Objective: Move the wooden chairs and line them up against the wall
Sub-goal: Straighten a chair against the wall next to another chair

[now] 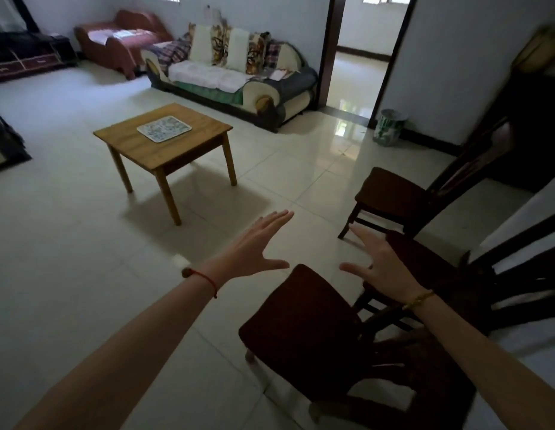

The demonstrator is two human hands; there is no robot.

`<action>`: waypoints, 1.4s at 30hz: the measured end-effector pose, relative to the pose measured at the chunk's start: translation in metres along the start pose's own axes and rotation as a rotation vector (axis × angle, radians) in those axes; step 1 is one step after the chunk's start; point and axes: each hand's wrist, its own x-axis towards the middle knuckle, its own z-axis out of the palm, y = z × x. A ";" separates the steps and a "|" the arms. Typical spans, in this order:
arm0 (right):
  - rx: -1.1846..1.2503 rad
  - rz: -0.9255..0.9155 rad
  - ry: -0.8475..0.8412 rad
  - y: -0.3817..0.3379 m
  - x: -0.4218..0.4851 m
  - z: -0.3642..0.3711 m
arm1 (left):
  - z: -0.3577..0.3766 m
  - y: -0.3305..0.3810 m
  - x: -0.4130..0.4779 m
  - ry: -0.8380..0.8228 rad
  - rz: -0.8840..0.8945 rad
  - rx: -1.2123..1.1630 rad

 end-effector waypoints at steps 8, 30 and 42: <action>-0.026 0.006 0.054 -0.080 0.074 0.050 | -0.086 -0.095 -0.020 0.010 0.049 0.043; -0.080 0.324 0.277 -0.057 0.338 0.074 | -0.183 -0.285 0.279 -0.177 0.432 0.093; -0.114 0.629 0.499 -0.007 0.484 0.052 | -0.193 -0.344 0.527 -0.329 0.786 0.121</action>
